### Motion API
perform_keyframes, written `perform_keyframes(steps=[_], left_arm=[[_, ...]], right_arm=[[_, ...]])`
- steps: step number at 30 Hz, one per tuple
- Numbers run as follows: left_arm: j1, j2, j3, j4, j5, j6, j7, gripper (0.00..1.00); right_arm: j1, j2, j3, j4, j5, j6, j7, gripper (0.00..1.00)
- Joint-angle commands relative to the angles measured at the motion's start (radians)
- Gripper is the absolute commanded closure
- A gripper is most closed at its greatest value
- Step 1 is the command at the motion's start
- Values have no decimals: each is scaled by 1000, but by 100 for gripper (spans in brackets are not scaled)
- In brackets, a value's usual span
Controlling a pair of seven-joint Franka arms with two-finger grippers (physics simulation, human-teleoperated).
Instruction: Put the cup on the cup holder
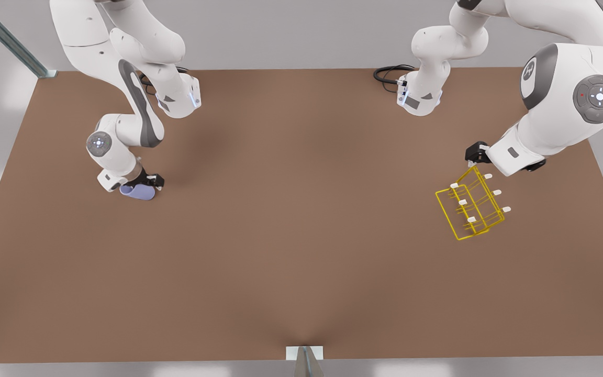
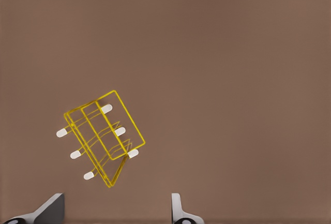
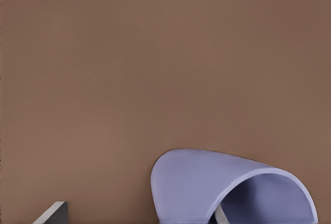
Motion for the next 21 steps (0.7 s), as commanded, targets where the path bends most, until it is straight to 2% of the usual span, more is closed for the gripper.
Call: perform_keyframes(steps=[1, 3, 6, 7, 10, 14, 21], left_arm=[[0, -1, -1, 0, 0, -1, 0, 0], [0, -1, -1, 0, 0, -1, 0, 0], [0, 0, -1, -1, 0, -1, 0, 0], [0, 0, -1, -1, 0, -1, 0, 0], [0, 2, -1, -3, 0, -1, 0, 0], [0, 2, -1, -3, 0, -1, 0, 0], [0, 2, -1, -3, 0, -1, 0, 0]], right_arm=[[12, 0, 1, 0, 1, 14, 32, 16], [13, 5, 1, 0, 1, 14, 43, 36], [13, 10, 1, 5, 1, 14, 43, 40], [12, 16, 1, 5, 1, 14, 43, 46], [12, 19, 1, 6, 1, 11, 41, 79], [12, 16, 1, 14, 1, -19, 38, 79], [13, 7, 27, 157, 0, -245, 40, 79]])
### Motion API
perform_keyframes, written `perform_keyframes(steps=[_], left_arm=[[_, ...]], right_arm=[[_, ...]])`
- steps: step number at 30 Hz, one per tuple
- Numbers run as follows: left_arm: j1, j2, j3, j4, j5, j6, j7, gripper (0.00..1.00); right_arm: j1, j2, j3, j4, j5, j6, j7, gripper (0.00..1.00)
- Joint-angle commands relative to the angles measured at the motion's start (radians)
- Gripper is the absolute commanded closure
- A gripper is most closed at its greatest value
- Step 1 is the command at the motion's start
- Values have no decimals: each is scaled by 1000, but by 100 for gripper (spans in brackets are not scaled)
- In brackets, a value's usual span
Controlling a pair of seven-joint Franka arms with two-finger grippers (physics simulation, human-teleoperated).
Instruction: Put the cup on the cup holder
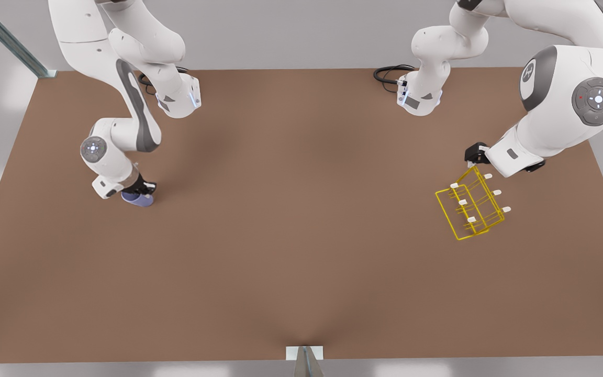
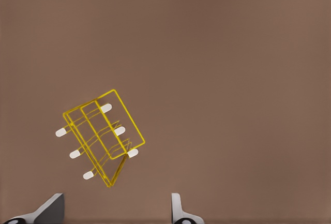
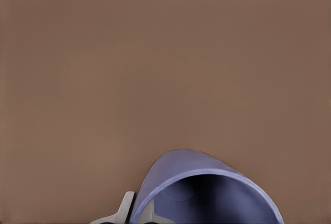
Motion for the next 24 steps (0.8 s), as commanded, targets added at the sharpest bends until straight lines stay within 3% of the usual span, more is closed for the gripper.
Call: perform_keyframes(steps=[1, 5, 8, 12, 16, 19, 24], left_arm=[[0, -1, -1, 0, 0, 0, 0, 0], [0, -1, -1, 0, 0, -3, 0, 0], [-1, -1, -2, 0, 2, -10, 2, 0], [-1, -1, -2, 0, 2, -10, 0, 0], [-1, -1, -2, 0, 0, -8, 0, 0], [-1, -1, -2, 0, 0, -8, 0, 0], [-9, -1, -2, 0, 2, -8, 0, 0]], right_arm=[[16, 0, 22, 71, -3, -194, 26, 79], [19, 8, 147, 270, 67, -400, 158, 79], [54, 77, 230, 396, 71, -420, 287, 79], [162, 221, 230, 626, 98, -452, 344, 79], [246, 376, 232, 855, 377, -452, 322, 79], [304, 582, 230, 1085, 662, -441, 218, 79], [481, 898, 230, 1491, 796, -297, 160, 79]])
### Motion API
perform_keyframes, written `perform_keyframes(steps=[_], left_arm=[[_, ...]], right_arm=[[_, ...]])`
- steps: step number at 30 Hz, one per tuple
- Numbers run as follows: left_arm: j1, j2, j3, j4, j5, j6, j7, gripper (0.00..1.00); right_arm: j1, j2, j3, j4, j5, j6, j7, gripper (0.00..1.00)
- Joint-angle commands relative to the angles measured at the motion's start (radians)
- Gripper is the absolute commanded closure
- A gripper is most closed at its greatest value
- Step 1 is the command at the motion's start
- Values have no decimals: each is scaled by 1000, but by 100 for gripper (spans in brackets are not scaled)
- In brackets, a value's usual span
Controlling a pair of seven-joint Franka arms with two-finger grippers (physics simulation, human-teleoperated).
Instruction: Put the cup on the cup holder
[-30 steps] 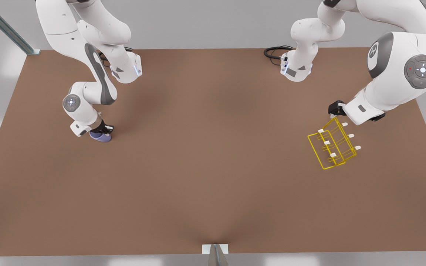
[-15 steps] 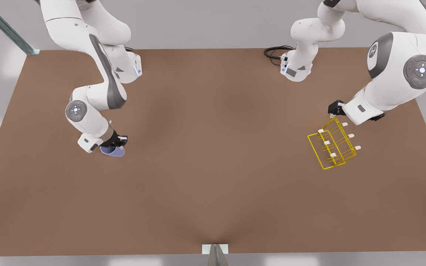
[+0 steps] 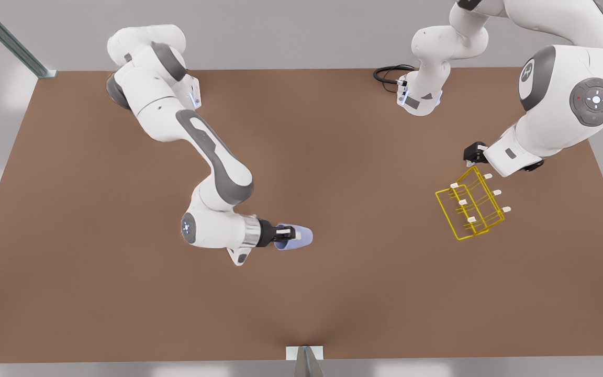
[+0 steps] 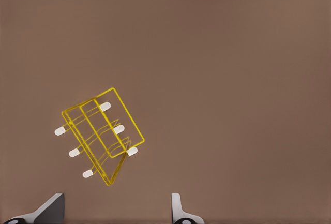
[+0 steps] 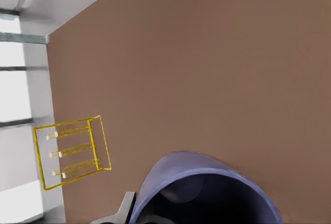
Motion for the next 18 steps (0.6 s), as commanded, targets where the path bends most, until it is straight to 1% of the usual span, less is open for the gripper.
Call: perform_keyframes(steps=[1, 3, 8, 10, 14, 18], left_arm=[[-4, -1, -1, 0, 1, -2, 0, 0], [-4, -1, -1, 0, 1, 0, 0, 0], [-4, 0, -1, 0, 1, 0, 0, 0], [-4, -1, -1, 0, 1, 1, 0, 0], [-4, 6, -1, 0, 1, 6, 0, 0], [-6, 14, -1, 0, 1, 9, 0, 0]], right_arm=[[48, 86, 0, 101, 128, 114, -28, 79], [111, 134, 0, 129, 272, 215, -66, 79], [225, 224, 0, 189, 504, 272, -125, 79], [243, 266, -1, 206, 580, 303, -227, 79], [249, 322, -1, 206, 585, 321, -370, 79], [262, 349, -1, 206, 585, 332, -415, 79]])
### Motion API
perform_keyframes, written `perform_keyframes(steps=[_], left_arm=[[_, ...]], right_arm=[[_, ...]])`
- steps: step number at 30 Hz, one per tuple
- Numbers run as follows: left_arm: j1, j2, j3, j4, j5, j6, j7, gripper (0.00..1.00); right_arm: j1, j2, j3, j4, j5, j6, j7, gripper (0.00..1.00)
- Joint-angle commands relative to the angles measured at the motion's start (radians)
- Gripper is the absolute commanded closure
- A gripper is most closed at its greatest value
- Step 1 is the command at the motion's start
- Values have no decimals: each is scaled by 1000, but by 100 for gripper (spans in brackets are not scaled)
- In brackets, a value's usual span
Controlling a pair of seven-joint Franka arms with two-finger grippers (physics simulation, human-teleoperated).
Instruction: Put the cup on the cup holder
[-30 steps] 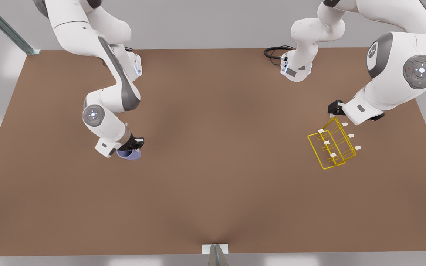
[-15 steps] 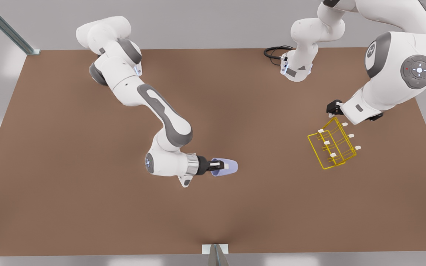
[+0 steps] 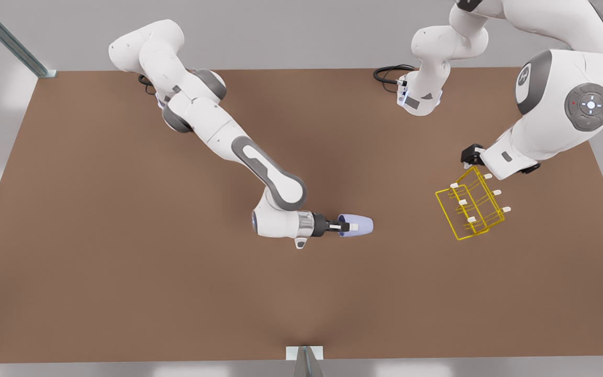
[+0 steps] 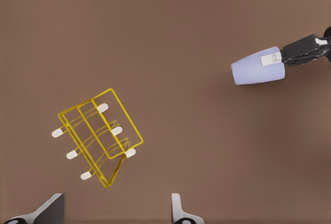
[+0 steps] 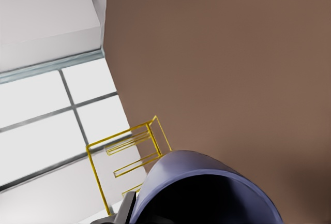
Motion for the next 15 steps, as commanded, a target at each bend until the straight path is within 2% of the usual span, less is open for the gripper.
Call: perform_keyframes(steps=[1, 5, 7, 8, 9, 10, 11, 15], left_arm=[[0, 2, -1, 0, 0, 5, 0, 0], [-5, 11, -1, 2, 2, 6, 0, 0], [-5, 13, -1, 2, 2, 8, 0, 0], [-5, 14, -1, 2, 2, 8, 0, 0], [-5, 14, -1, 2, 4, 8, 0, 0], [-5, 14, -1, 2, 4, 8, 0, 0], [-5, 14, -1, 2, 4, 8, 0, 0], [-5, 14, -1, 2, 4, 8, 0, 0]], right_arm=[[4, 2, 0, 0, 10, 47, -242, 79], [8, 16, 0, 0, 10, 50, -290, 79], [8, 20, -1, 0, 10, 50, -290, 63], [8, 22, 0, 0, 10, 50, -290, 50], [7, 22, 0, 0, 10, 50, -287, 13], [5, 22, 0, 0, 11, 50, -287, 3], [5, 22, 0, 0, 20, 50, -288, 0], [-26, 19, -7, -11, 23, 26, -292, 0]])
